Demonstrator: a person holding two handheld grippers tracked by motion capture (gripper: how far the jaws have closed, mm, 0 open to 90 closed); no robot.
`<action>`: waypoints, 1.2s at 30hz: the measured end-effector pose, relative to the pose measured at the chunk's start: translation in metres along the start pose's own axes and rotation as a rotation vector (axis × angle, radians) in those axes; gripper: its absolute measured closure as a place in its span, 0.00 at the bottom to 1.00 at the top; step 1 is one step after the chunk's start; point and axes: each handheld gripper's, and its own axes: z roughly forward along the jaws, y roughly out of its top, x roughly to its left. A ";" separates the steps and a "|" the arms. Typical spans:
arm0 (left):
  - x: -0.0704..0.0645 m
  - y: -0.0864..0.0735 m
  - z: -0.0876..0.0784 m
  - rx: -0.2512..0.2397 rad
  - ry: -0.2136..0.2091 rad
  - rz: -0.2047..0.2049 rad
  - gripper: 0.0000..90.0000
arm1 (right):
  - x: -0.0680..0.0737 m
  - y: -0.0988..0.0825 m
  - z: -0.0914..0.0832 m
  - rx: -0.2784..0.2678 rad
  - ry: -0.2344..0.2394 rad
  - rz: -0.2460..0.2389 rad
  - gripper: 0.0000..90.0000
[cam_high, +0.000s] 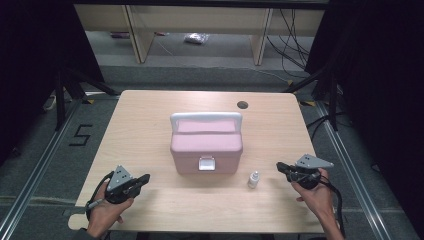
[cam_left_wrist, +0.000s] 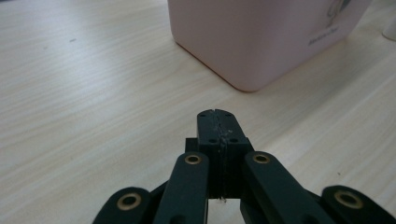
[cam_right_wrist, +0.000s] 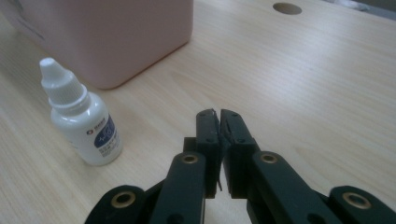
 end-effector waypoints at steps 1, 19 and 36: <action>0.001 0.002 0.001 -0.009 0.000 -0.008 1.00 | 0.002 0.001 -0.001 0.008 0.007 0.038 0.98; 0.023 0.026 0.032 -0.036 0.028 -0.046 0.99 | -0.006 0.042 0.035 -0.054 0.044 -0.042 1.00; 0.026 0.071 0.082 -0.047 0.002 -0.059 0.99 | 0.002 0.078 0.092 -0.016 0.128 -0.075 1.00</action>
